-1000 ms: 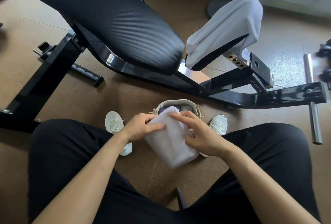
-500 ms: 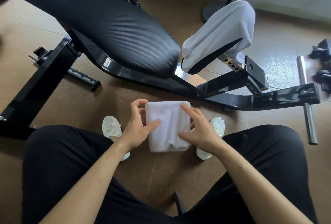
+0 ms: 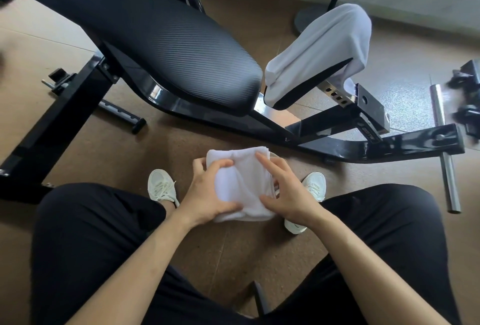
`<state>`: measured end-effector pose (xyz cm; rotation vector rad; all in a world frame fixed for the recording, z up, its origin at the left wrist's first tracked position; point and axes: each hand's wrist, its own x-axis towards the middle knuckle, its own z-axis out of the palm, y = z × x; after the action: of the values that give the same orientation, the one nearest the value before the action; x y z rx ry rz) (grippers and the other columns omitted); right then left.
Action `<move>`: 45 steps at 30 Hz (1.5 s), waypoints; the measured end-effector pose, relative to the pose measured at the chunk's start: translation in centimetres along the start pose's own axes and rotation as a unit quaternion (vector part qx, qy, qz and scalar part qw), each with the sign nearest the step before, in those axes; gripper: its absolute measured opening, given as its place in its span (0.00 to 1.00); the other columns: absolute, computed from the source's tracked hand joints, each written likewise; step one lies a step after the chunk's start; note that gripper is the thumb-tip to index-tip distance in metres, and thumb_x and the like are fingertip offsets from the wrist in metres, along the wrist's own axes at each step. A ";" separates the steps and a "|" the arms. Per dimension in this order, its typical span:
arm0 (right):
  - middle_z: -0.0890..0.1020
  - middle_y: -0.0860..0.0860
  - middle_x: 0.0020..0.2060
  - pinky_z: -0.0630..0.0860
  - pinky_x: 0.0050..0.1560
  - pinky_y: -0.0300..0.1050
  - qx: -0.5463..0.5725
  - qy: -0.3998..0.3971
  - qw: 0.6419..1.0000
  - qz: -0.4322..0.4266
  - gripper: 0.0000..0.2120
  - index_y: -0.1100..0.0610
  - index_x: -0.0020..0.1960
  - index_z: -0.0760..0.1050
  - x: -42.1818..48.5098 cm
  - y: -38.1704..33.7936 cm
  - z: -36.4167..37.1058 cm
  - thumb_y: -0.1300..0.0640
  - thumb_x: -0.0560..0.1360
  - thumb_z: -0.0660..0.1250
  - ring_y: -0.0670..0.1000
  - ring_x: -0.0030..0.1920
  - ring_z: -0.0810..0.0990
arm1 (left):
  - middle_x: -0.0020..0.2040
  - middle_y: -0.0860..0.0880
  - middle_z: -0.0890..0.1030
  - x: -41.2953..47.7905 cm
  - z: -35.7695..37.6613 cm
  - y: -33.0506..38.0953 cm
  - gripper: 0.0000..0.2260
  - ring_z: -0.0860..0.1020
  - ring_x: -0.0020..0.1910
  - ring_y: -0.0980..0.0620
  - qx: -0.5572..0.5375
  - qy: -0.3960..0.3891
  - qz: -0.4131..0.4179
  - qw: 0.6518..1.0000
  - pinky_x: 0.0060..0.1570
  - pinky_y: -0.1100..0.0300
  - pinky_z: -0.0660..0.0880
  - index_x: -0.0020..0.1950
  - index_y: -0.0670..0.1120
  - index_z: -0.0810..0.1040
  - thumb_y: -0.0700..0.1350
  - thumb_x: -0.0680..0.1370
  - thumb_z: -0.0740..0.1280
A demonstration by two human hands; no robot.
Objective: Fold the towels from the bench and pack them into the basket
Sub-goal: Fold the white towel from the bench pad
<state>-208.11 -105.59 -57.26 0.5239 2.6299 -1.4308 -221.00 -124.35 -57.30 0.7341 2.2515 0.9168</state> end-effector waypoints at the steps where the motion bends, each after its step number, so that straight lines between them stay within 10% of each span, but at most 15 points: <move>1: 0.65 0.44 0.69 0.67 0.70 0.40 -0.008 0.001 1.000 0.004 0.43 0.47 0.82 0.55 0.0 -0.1 0.1 0.62 0.73 0.72 0.44 0.70 0.65 | 0.65 0.56 0.55 0.0 0.1 0.0 0.44 0.68 0.65 0.47 0.015 -0.004 -0.002 1.000 0.62 0.55 0.74 0.75 0.58 0.65 0.51 0.64 0.84; 13: 0.65 0.48 0.69 0.74 0.62 0.49 -0.094 -0.016 0.995 0.018 0.43 0.46 0.82 0.54 0.4 -1.0 3.0 0.59 0.73 0.71 0.54 0.64 0.73 | 0.72 0.51 0.55 -0.1 1.6 -0.7 0.50 0.75 0.61 0.45 0.095 -0.029 0.018 0.995 0.52 0.58 0.74 0.82 0.60 0.49 0.57 0.69 0.77; 19: 0.66 0.47 0.65 0.76 0.57 0.54 -0.111 -0.007 0.993 0.044 0.37 0.46 0.77 0.57 0.6 -1.0 3.1 0.60 0.73 0.68 0.56 0.59 0.75 | 0.73 0.58 0.68 -0.1 1.3 -1.3 0.34 0.75 0.66 0.48 -0.134 -0.008 0.035 0.990 0.66 0.50 0.75 0.80 0.63 0.59 0.51 0.74 0.66; 23: 0.70 0.50 0.59 0.74 0.57 0.49 -0.058 0.003 0.996 0.060 0.34 0.51 0.76 0.62 0.7 -0.6 2.7 0.63 0.72 0.69 0.54 0.60 0.74 | 0.67 0.55 0.76 0.0 1.7 -1.1 0.19 0.79 0.63 0.49 -0.268 -0.002 0.012 0.963 0.52 0.48 0.84 0.68 0.59 0.72 0.49 0.77 0.66; 28: 0.69 0.44 0.72 0.75 0.67 0.50 0.126 0.002 0.987 0.097 0.37 0.45 0.79 0.61 0.5 -0.8 2.5 0.56 0.73 0.69 0.47 0.68 0.74 | 0.65 0.53 0.75 0.6 1.8 -1.6 0.16 0.78 0.57 0.57 -0.137 0.052 0.079 0.986 0.49 0.71 0.77 0.64 0.54 0.77 0.43 0.77 0.74; 33: 0.64 0.39 0.77 0.73 0.71 0.58 0.179 0.013 0.982 0.057 0.46 0.36 0.80 0.55 0.1 -0.6 2.8 0.39 0.70 0.77 0.47 0.74 0.70 | 0.67 0.53 0.72 0.7 2.3 -1.5 0.20 0.77 0.59 0.52 -0.096 0.043 0.091 0.990 0.52 0.67 0.79 0.67 0.53 0.79 0.44 0.76 0.75; 38: 0.68 0.46 0.75 0.71 0.71 0.59 0.137 -0.008 0.990 0.031 0.43 0.32 0.79 0.52 0.2 0.1 2.7 0.51 0.75 0.73 0.48 0.71 0.72 | 0.68 0.54 0.69 0.6 2.2 -1.7 0.18 0.76 0.58 0.51 -0.172 -0.016 0.067 0.983 0.52 0.55 0.83 0.68 0.56 0.79 0.38 0.81 0.68; 45: 0.72 0.47 0.72 0.80 0.63 0.50 0.271 -0.098 0.956 0.062 0.37 0.38 0.79 0.57 -1.0 1.2 3.5 0.63 0.80 0.69 0.51 0.65 0.80 | 0.69 0.57 0.68 0.0 2.2 -3.0 0.23 0.68 0.69 0.59 -0.191 -0.048 0.010 0.980 0.70 0.63 0.69 0.65 0.65 0.76 0.51 0.71 0.74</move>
<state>-207.07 -108.19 -59.89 0.5428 1.9995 -2.0424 -220.22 -125.24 -60.86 0.6109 1.9078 1.2494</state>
